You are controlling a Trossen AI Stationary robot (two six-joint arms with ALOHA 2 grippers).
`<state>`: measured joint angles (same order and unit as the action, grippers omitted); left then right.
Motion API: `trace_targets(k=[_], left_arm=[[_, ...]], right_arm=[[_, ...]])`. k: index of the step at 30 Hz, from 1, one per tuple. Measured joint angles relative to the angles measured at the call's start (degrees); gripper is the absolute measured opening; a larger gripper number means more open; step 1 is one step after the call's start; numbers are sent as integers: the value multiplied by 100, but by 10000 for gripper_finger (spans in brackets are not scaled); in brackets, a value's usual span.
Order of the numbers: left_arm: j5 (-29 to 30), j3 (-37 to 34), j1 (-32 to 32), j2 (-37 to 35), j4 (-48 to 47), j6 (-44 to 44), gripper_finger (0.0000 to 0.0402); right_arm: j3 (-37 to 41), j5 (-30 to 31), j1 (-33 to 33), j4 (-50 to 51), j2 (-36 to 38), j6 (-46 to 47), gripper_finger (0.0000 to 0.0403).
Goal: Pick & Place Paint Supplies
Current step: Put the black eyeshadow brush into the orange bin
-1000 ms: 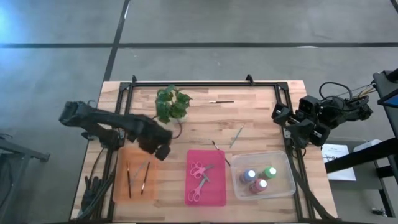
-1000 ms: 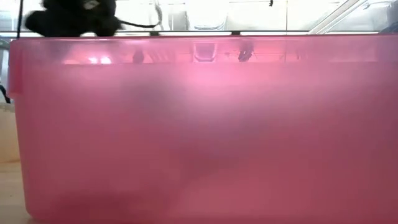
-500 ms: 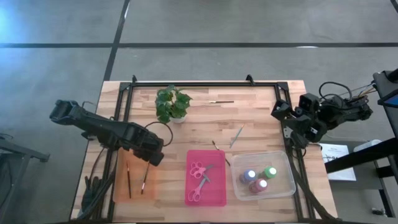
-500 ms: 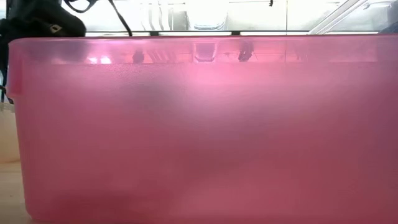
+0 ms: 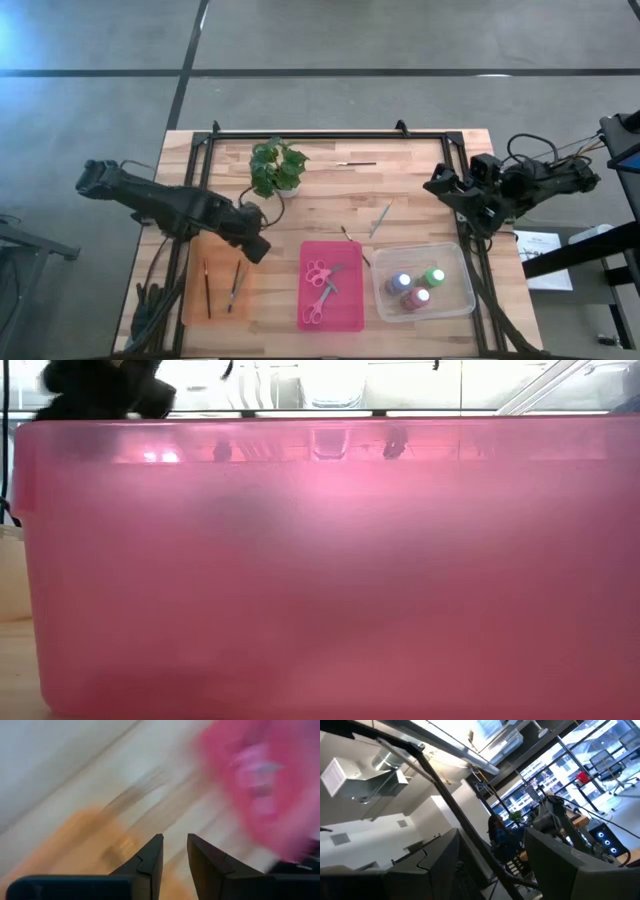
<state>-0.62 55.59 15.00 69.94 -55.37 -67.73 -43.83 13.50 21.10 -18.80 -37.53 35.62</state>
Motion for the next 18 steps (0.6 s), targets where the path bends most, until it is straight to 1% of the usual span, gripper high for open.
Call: trace_targets(k=[3, 7, 10, 13, 16, 18], left_arm=[[240, 142, -15, -167, 1078, 995, 97], [472, 240, -243, -230, 2719, 2468, 97], [707, 235, -574, -228, 4052, 3685, 97], [818, 270, -1128, -181, 5168, 4871, 97], [804, 566, -1885, -10, 5545, 5342, 97], [548, 903, -2402, 195, 5481, 5511, 97]], right_arm=[[0, 21, -2, -9, -22, -2, 219], [0, 19, 0, -44, -19, -6, 219], [0, 20, -1, -69, -14, -48, 219], [0, 19, -1, -115, -21, -146, 219], [0, 19, -1, -122, -19, -237, 219], [0, 19, 0, -136, -22, -260, 219]])
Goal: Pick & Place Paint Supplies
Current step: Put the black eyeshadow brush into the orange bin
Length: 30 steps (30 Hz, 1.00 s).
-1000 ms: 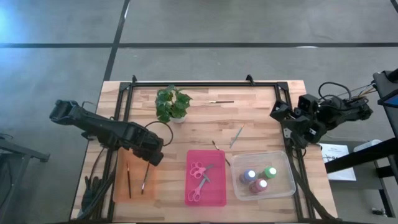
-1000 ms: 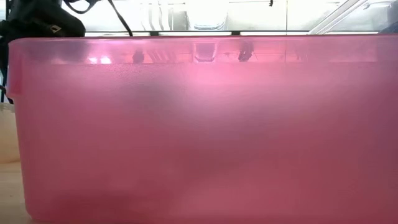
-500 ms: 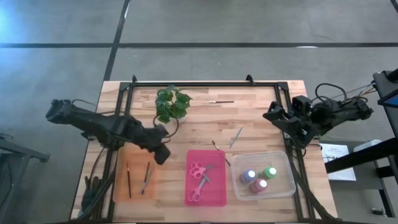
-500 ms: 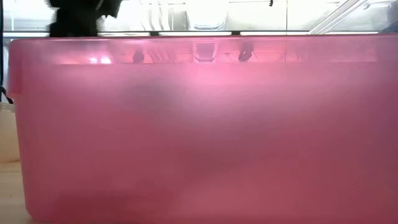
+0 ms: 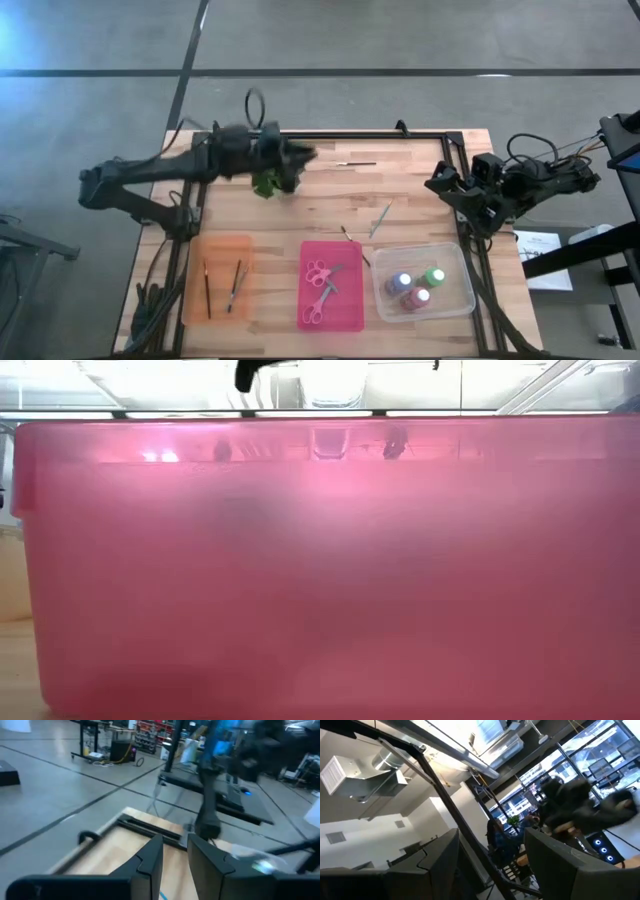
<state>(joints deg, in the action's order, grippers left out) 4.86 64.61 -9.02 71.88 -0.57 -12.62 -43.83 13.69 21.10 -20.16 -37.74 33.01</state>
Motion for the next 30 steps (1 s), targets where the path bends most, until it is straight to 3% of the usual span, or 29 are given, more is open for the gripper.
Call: trace_targets(k=[5, 12, 16, 21, 30], left_arm=[[-700, 1161, -735, 584, -660, 289, 97], [-669, 2256, -1175, 513, -1987, 758, 97], [-670, 2328, -1176, 212, -2352, 835, 97], [-522, 2322, -1181, 1, -2827, 832, 97], [-296, 2322, -1171, -247, -3285, 835, 97]], right_arm=[[0, 22, 0, -10, -40, 20, 219], [-6, 779, -148, 152, -133, -288, 219], [-422, 631, -688, 1619, -209, 29, 219], [-1533, -888, -2081, 3656, -784, 62, 219], [-3541, -4340, -5111, 5906, -2905, -1754, 219]])
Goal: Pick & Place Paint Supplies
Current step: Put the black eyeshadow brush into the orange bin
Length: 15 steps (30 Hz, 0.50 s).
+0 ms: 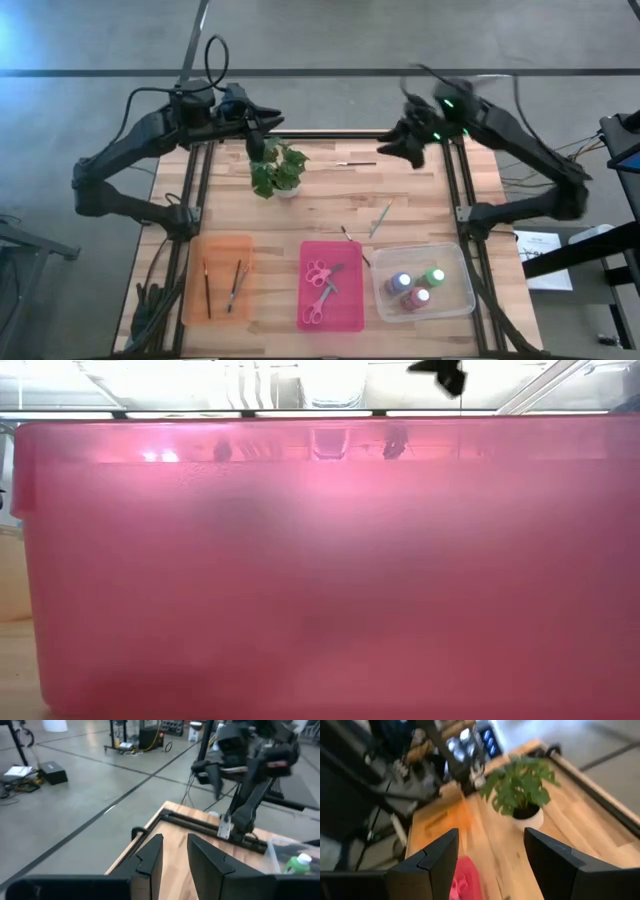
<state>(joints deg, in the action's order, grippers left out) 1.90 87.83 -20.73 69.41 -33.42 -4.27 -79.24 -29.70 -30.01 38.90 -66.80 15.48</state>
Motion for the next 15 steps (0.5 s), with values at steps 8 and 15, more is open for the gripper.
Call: trace_targets(k=[8, 15], left_arm=[[192, 0, 4, -316, -1129, -84, 97], [247, 0, 28, -543, -1588, -200, 97]], right_arm=[[-1212, -978, -498, 941, -2043, -1792, 219], [-1718, -745, -408, 1042, -3297, -2885, 219]])
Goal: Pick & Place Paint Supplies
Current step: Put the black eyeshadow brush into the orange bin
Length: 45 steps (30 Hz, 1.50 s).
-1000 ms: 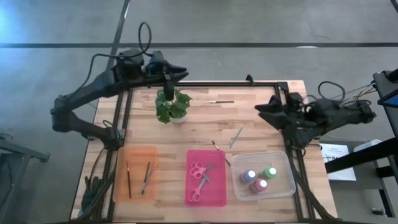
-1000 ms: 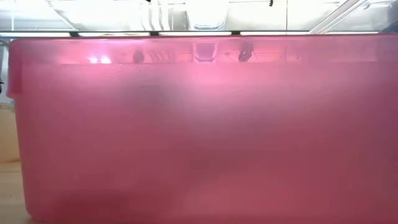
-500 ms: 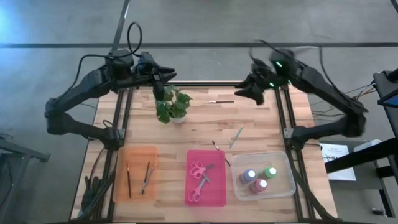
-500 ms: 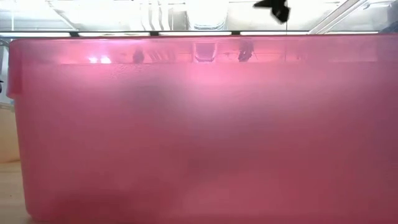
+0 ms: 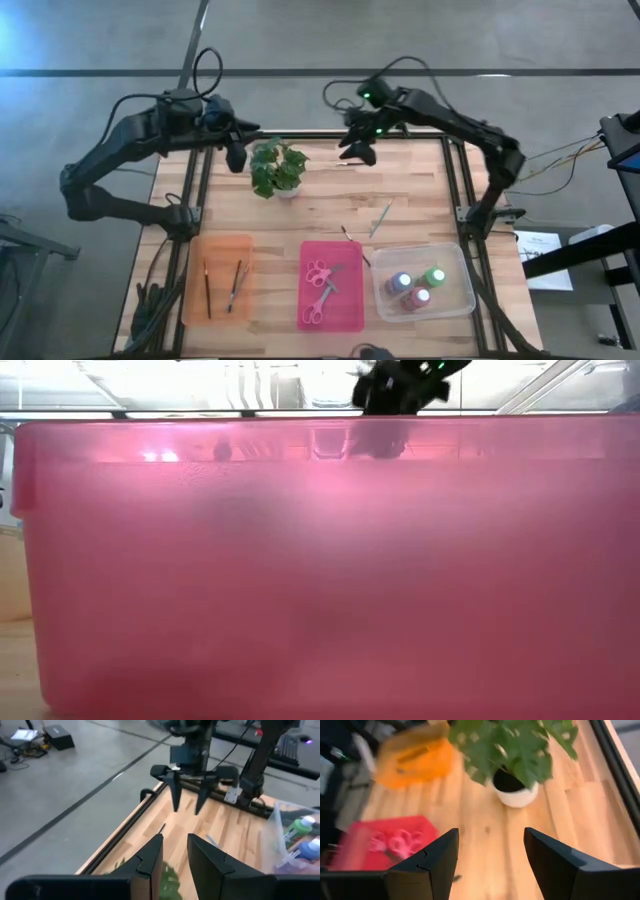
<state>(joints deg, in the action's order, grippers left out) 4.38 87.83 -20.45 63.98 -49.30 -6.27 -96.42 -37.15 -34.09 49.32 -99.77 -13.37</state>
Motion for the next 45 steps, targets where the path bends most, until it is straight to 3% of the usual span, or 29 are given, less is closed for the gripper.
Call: trace_targets(k=[6, 14, 26, 45], left_arm=[[99, -13, 4, -21, -500, 3, 97], [121, -591, 4, -91, -301, 9, 97], [-296, -1771, 4, -380, 1034, -468, 97], [-310, -1805, 9, -767, 1006, -689, 97]], right_arm=[[-47, 961, -13, 8, -738, -721, 219], [-10, 1909, -2, -85, -1575, -1265, 219], [-112, 2369, 63, -290, -2379, -1370, 219], [-93, 2691, 81, -787, -2684, -1835, 219]])
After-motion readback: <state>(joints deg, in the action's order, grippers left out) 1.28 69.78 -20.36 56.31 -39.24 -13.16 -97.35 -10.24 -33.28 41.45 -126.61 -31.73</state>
